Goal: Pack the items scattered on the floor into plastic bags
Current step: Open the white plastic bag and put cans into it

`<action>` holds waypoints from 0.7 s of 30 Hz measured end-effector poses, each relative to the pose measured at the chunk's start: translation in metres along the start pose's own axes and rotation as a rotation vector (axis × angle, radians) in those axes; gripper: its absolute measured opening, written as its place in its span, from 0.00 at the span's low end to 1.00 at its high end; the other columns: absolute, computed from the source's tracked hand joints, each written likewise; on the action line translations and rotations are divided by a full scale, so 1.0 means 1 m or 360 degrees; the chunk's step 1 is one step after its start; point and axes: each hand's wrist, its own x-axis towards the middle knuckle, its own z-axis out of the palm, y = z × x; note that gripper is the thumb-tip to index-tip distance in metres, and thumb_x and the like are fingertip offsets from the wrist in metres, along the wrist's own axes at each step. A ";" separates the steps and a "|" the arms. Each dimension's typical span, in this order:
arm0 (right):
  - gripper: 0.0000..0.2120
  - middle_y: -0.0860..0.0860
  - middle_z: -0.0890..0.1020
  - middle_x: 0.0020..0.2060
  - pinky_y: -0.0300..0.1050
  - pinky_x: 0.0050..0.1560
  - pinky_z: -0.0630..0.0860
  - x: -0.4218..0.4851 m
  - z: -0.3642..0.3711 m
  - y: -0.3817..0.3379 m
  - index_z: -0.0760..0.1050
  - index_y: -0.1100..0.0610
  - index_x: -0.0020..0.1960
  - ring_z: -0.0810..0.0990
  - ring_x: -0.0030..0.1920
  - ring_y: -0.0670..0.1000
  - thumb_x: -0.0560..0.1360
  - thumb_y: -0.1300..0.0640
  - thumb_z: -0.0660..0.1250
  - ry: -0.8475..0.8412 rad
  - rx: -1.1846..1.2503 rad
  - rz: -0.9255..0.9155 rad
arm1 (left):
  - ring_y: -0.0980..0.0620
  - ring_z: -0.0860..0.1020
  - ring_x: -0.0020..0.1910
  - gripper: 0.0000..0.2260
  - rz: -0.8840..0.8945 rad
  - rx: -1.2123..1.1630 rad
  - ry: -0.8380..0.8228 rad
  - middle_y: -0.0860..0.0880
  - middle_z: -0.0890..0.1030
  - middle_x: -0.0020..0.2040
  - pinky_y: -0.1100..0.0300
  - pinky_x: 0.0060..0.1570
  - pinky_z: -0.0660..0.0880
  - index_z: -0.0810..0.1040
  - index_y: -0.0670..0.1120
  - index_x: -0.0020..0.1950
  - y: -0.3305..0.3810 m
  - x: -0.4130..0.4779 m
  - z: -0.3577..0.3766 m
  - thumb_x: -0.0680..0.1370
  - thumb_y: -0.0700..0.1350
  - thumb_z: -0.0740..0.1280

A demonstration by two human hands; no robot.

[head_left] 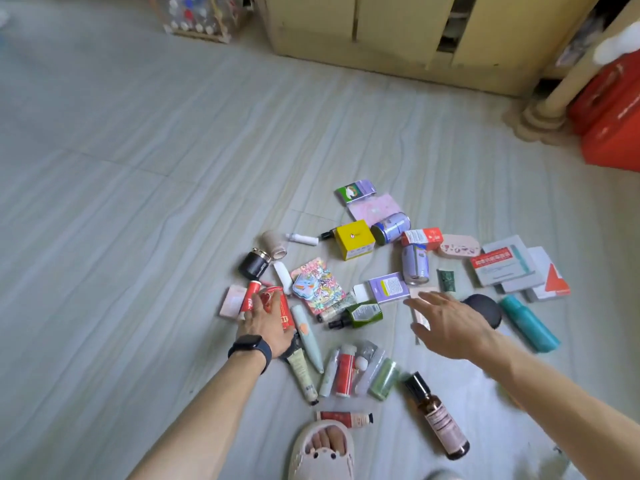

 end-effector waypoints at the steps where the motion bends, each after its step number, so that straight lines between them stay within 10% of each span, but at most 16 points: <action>1: 0.28 0.51 0.64 0.77 0.50 0.74 0.62 0.019 0.007 0.007 0.60 0.46 0.78 0.62 0.76 0.55 0.80 0.44 0.59 0.0008 0.0051 0.0026 | 0.34 0.66 0.70 0.39 -0.0034 -0.0046 0.0088 0.38 0.52 0.77 0.44 0.66 0.68 0.54 0.52 0.77 0.000 0.011 0.009 0.72 0.59 0.67; 16: 0.43 0.71 0.69 0.63 0.62 0.61 0.70 0.153 0.065 0.031 0.43 0.61 0.80 0.73 0.60 0.70 0.79 0.41 0.62 0.0396 0.0738 0.0797 | 0.32 0.73 0.63 0.45 -0.0337 -0.0317 0.0232 0.35 0.54 0.77 0.45 0.49 0.76 0.39 0.48 0.80 0.020 0.039 0.054 0.76 0.54 0.67; 21: 0.32 0.69 0.70 0.65 0.59 0.60 0.70 0.153 0.058 0.027 0.53 0.60 0.77 0.73 0.62 0.67 0.80 0.48 0.60 0.0396 0.1090 0.0967 | 0.35 0.76 0.54 0.48 -0.0411 -0.0374 0.0114 0.35 0.68 0.63 0.49 0.47 0.74 0.38 0.51 0.80 0.019 0.014 0.053 0.74 0.53 0.71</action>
